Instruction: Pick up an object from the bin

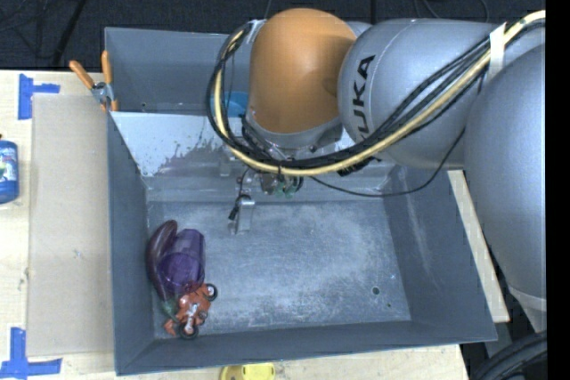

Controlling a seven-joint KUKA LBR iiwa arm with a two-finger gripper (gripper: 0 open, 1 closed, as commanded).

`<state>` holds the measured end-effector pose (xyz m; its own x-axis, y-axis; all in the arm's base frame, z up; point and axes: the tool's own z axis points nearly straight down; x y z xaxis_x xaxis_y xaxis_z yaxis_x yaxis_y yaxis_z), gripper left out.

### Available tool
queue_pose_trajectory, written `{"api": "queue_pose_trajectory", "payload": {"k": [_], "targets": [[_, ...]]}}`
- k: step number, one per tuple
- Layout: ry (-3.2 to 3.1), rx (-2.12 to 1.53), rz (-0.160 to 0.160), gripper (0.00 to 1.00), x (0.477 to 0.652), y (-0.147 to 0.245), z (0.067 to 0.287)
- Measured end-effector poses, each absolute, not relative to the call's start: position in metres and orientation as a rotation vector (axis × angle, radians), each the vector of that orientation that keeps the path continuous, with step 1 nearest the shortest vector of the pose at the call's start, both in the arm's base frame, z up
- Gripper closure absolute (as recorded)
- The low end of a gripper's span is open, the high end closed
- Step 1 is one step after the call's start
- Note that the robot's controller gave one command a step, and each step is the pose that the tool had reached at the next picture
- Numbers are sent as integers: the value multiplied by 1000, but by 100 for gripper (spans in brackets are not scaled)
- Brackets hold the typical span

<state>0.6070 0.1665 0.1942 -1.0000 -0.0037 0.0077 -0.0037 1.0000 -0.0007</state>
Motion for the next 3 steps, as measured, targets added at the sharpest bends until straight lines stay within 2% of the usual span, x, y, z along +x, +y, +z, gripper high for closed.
{"api": "queue_pose_trajectory", "payload": {"k": [1, 2, 3], "targets": [[-3142, 1, -1, 0, 609, 166, 200], [-3154, -20, -2, 0, 609, 172, 187], [-3137, -167, 1, 0, 573, 198, 121]]}}
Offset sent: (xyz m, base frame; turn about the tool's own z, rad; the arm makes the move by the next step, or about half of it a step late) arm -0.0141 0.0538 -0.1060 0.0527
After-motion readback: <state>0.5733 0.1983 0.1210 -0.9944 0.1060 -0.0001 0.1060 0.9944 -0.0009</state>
